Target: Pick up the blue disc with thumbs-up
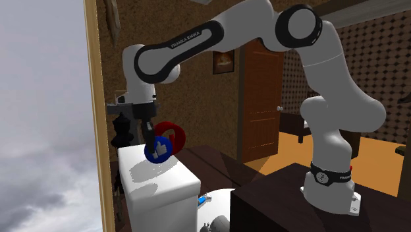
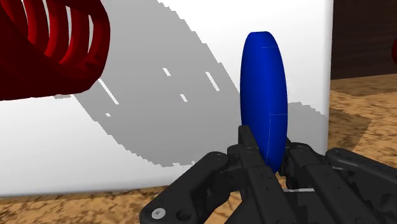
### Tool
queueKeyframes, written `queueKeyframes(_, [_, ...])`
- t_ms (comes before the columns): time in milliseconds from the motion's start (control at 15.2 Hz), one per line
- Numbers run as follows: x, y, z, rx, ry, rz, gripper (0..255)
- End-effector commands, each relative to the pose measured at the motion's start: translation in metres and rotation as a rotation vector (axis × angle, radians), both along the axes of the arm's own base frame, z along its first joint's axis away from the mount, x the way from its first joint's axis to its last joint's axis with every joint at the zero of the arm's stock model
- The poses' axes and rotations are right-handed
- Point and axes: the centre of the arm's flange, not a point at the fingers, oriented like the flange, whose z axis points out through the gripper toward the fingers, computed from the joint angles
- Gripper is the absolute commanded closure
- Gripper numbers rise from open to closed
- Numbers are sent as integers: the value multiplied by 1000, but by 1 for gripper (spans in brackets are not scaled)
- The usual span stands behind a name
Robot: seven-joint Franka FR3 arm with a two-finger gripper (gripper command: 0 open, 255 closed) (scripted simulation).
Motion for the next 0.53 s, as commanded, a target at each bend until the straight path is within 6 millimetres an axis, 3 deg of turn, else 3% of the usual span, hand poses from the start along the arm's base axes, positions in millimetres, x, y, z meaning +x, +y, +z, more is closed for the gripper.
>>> queueKeyframes(0, [-1,0,10,0,0,0,255])
queueKeyframes(330, [-1,0,37,0,0,0,255])
queueKeyframes(462, [-1,0,37,0,0,0,255])
